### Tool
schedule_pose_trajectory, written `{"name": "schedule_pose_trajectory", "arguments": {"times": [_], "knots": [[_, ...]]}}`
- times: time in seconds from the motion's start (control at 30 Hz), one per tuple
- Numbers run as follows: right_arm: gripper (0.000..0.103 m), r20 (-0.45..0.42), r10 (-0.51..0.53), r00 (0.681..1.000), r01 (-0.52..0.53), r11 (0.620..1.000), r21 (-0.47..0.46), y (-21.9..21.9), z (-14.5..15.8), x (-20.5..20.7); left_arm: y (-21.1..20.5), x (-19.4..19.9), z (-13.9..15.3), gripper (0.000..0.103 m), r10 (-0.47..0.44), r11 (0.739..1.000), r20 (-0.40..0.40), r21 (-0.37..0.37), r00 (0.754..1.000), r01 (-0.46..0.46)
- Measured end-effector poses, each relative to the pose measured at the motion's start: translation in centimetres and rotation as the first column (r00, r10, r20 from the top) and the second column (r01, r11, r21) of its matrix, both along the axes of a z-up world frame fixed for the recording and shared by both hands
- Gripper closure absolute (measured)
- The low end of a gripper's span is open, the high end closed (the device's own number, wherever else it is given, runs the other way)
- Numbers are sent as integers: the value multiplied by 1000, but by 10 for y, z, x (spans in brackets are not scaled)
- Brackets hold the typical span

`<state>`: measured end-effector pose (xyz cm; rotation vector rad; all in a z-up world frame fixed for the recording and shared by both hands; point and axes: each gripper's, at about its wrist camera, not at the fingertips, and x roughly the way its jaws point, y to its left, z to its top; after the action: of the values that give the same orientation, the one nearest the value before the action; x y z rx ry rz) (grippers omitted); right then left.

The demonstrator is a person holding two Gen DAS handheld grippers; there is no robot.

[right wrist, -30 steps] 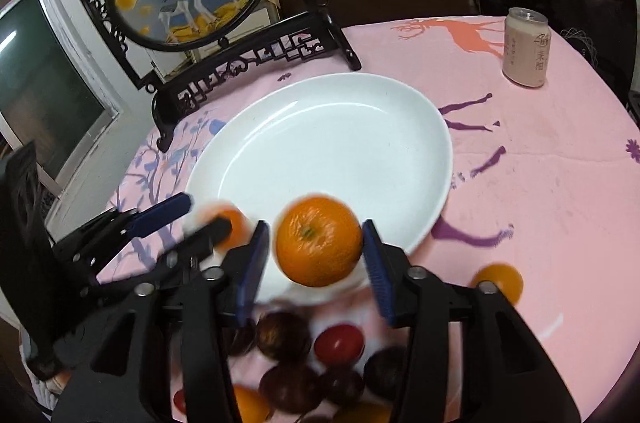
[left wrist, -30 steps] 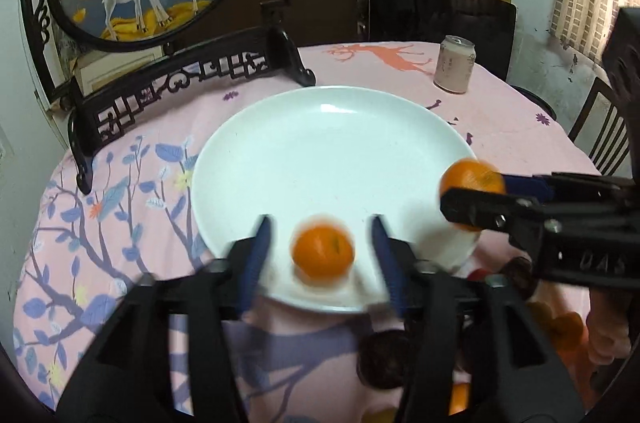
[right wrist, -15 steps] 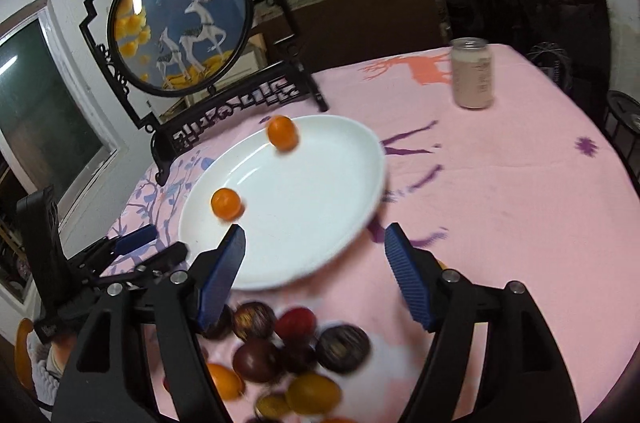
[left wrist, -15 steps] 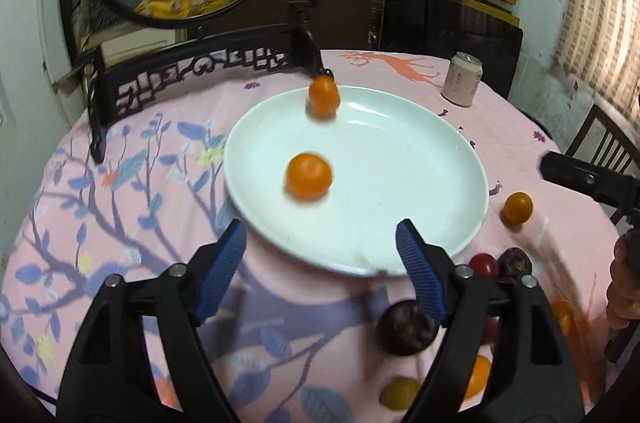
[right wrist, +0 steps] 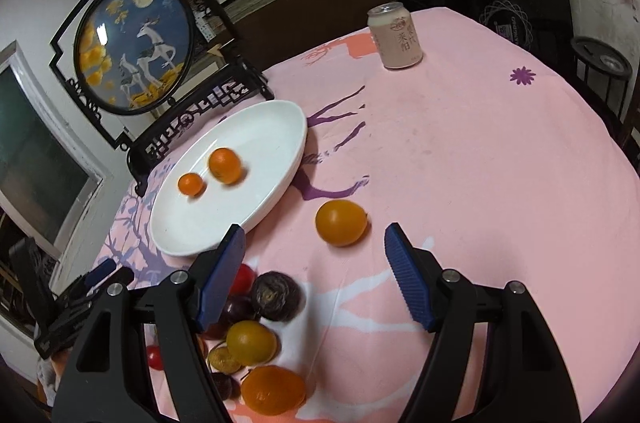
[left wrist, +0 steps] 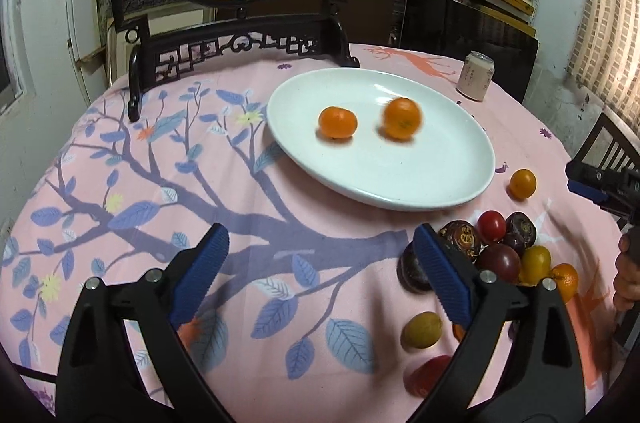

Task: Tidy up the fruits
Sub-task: 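Grasp the yellow-orange fruit with the right gripper while the left grasps a dark purple fruit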

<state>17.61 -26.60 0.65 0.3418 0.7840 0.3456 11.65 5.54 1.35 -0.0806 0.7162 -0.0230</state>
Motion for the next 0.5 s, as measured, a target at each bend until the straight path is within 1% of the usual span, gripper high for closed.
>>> {"name": "schedule_pose_trajectory", "arguments": {"times": [0.17,0.3,0.37,0.5], "knots": [[31,25,14,1000,-13,1000,-28,6,3,-11,-6,-1,-2,8,-19,1000,-7,15,1000,19],[31,6,-1,1000,1,1000,-31,4,-1,-8,-19,-2,-4,8,-69,997,-8,33,998,69],[31,-2,-10,1000,10,999,-34,3,-2,-6,-29,-3,-6,8,-104,993,-9,55,995,104],[31,-4,-20,1000,20,999,-43,2,-2,-7,-50,-5,-10,8,-177,976,-10,124,984,177]]}}
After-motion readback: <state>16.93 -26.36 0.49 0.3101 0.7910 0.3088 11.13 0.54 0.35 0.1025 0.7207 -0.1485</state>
